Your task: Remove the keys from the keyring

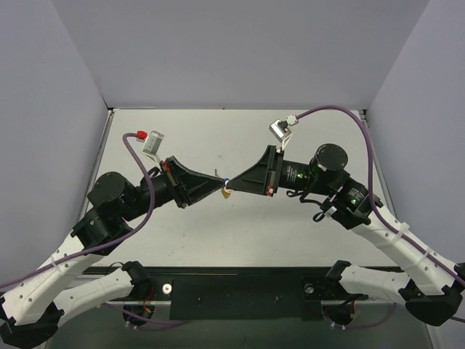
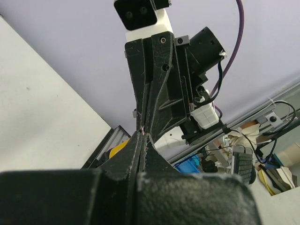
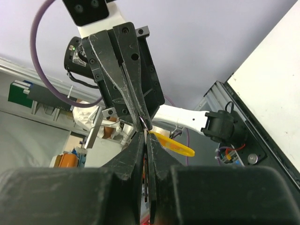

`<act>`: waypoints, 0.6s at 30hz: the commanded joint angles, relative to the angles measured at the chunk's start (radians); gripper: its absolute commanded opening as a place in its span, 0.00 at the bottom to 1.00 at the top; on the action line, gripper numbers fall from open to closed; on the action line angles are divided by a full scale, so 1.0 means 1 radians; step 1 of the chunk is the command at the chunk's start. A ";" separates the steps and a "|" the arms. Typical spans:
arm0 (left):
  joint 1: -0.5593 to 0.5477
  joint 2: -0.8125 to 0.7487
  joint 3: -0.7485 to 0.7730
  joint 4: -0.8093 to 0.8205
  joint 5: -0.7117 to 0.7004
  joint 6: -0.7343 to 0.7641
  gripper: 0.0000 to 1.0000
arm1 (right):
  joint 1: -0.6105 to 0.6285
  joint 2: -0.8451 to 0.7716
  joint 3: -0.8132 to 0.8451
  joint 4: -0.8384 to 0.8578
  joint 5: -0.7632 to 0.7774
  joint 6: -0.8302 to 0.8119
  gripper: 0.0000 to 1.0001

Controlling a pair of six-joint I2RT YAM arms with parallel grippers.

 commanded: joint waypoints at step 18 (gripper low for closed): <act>-0.020 0.117 0.145 -0.250 0.368 0.132 0.00 | 0.018 0.107 0.091 -0.134 -0.133 -0.124 0.00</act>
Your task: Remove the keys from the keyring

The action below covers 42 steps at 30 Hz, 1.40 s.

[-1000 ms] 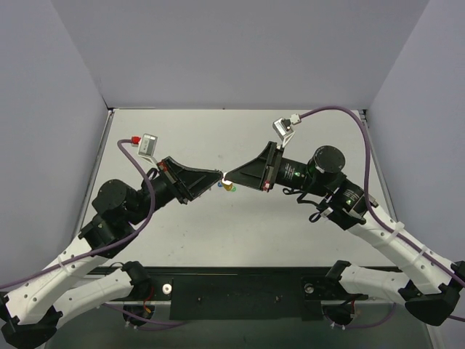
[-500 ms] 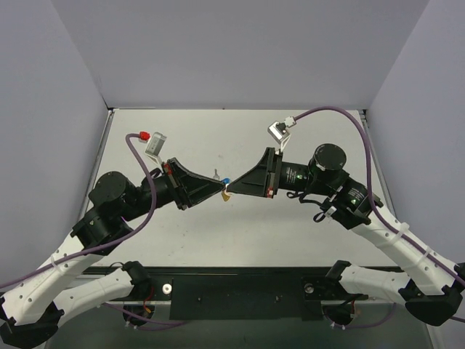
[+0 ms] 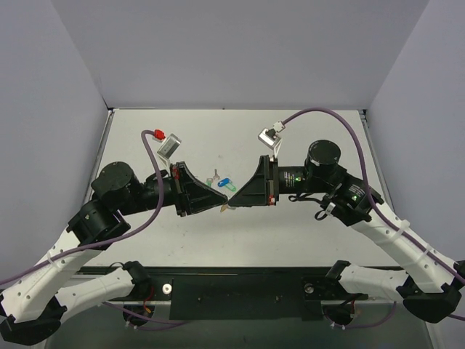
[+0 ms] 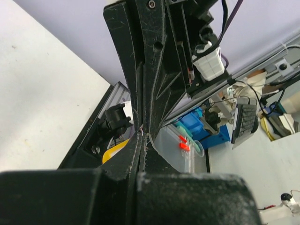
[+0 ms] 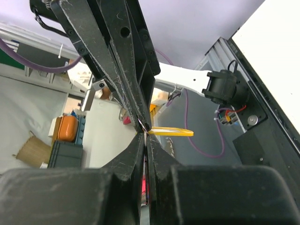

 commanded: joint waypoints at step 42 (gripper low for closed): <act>0.148 0.081 0.081 -0.571 -0.050 0.241 0.00 | -0.216 -0.007 0.101 -0.573 0.139 -0.443 0.00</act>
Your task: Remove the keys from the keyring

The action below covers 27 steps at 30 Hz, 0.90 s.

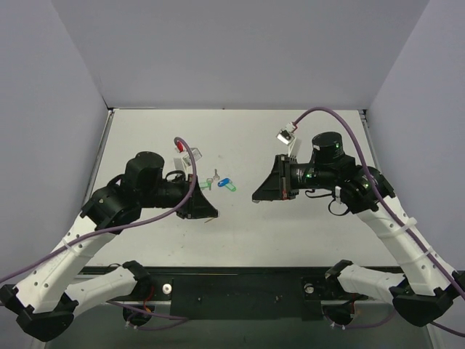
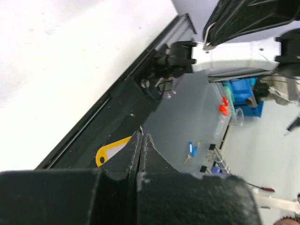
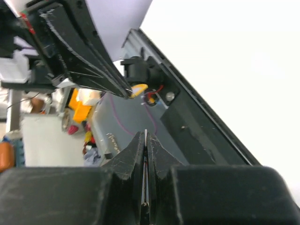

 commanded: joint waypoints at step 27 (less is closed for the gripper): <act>0.014 -0.487 -0.306 -0.099 -1.010 0.075 0.00 | 0.172 0.144 -0.191 0.203 0.787 -0.132 0.00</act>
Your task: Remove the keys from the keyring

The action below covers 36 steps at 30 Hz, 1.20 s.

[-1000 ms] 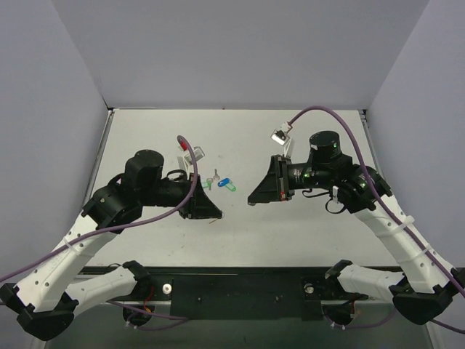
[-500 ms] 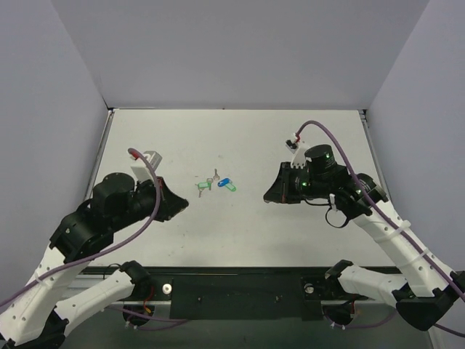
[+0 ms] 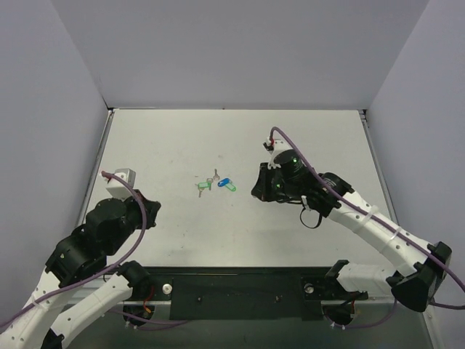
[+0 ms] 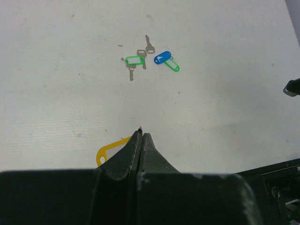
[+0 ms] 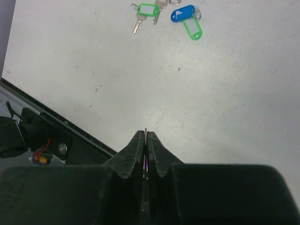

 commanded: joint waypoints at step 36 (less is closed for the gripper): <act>0.011 -0.195 -0.156 0.074 -0.183 0.035 0.00 | 0.040 0.859 0.656 0.031 0.202 -0.100 0.34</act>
